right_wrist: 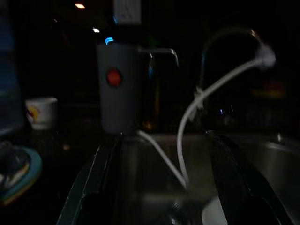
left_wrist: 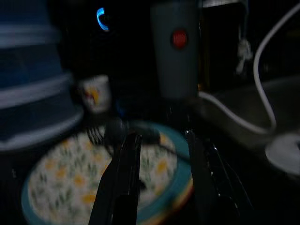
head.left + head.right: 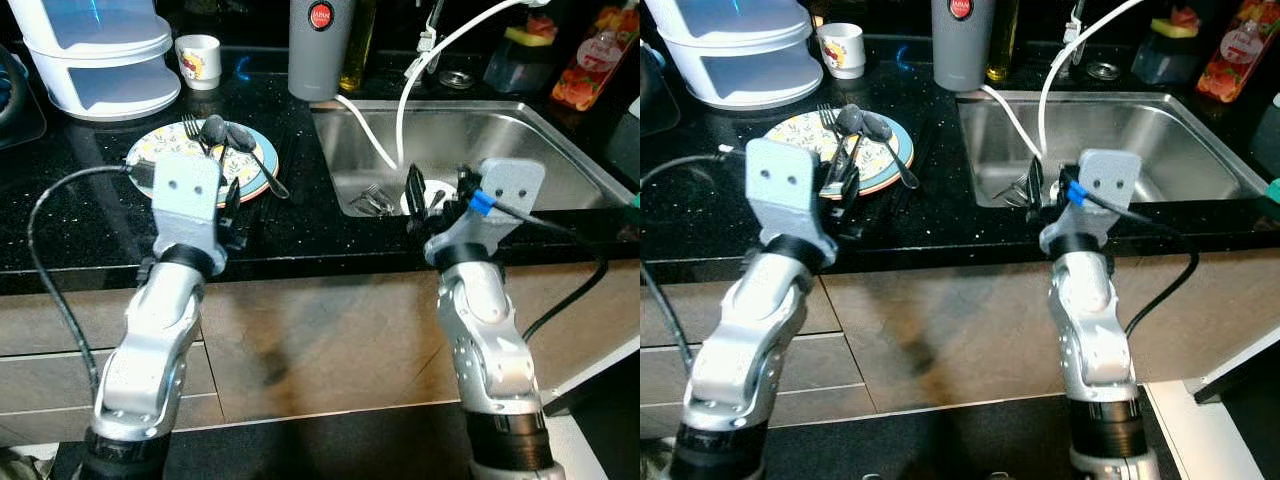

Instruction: Kitchen organization

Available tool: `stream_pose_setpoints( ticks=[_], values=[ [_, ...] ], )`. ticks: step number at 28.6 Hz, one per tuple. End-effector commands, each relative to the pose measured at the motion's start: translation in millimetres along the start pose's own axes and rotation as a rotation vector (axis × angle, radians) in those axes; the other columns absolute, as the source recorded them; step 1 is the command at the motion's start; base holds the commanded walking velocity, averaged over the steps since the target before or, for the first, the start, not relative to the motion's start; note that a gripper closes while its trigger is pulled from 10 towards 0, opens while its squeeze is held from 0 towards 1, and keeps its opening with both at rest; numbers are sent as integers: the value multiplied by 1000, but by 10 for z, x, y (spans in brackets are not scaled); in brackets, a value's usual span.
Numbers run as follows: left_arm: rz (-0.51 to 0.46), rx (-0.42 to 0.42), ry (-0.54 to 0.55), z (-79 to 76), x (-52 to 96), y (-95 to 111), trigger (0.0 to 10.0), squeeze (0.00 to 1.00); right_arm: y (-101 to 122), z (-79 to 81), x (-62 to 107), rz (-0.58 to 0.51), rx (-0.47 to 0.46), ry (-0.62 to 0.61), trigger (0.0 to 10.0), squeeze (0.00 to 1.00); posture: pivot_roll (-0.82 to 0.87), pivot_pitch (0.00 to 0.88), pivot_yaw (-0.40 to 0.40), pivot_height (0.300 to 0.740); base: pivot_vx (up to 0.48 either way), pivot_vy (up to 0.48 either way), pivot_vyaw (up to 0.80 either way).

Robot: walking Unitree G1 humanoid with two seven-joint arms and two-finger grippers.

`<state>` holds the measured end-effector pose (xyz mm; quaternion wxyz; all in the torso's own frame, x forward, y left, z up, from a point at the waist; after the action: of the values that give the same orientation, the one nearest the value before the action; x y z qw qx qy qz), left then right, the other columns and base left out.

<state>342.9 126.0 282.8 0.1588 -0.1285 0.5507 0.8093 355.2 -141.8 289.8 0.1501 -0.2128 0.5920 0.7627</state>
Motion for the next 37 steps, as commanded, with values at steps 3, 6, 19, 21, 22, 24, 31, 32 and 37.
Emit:
stream_pose_setpoints(
  ticks=[3, 6, 19, 21, 22, 24, 31, 32, 37],
  values=[
    [46, -18, 9, 57, 75, -130, 10000, 0, -32, -60, 83, 13, 16, -6, 10000, 0, 145, 50, -61, 740, 0, 0, 0],
    [43, -15, 4, 18, 66, -115, 10000, 0, -42, -63, 80, 15, 20, -18, 10000, 0, 143, 62, -64, 740, 0, 0, 0],
    [-21, -104, 74, 445, -213, -51, 10000, 0, 298, -553, -97, -94, 131, -139, 10000, 0, 135, 25, -56, 740, 0, 0, 0],
    [-11, -102, 85, 458, -221, -74, 10000, 0, 253, -516, -70, -82, 127, -137, 10000, 0, 129, 37, -53, 740, 0, 0, 0],
    [-8, -101, 90, 459, -228, -82, 10000, 0, 234, -498, -62, -78, 125, -137, 10000, 0, 129, 37, -53, 740, 0, 0, 0],
    [20, -47, 51, 308, -235, -107, 10000, 0, 194, -364, -44, -71, 108, -108, 10000, 0, 126, 35, -54, 740, 0, 0, 0],
    [82, -26, -6, 138, -275, -226, 10000, 0, 192, -299, -88, -80, 90, -83, 10000, 0, 118, 19, -53, 740, 0, 0, 0],
    [95, -25, 2, 155, -278, -255, 10000, 0, 191, -307, -93, -80, 89, -85, 10000, 0, 118, 19, -53, 740, 0, 0, 0],
    [111, -5, 15, 87, -214, -306, 10000, 0, 110, -238, -79, -59, 51, -81, 10000, 0, 123, 0, -58, 740, 0, 0, 0]
  ],
)
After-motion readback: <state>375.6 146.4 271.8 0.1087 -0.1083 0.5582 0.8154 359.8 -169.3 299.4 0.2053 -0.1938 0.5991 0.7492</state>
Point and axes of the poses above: a point about 5 cm out from each wrist's last joint towards the gripper, its own x axis pointing back from the gripper into the wrist, its own y axis along the axis of the wrist's last joint, z = x × y, the point moved 5 cm from there along -x, pointing out of the wrist towards the gripper, and after that the axes turned 12 degrees about -x, right-handed, at the moved point
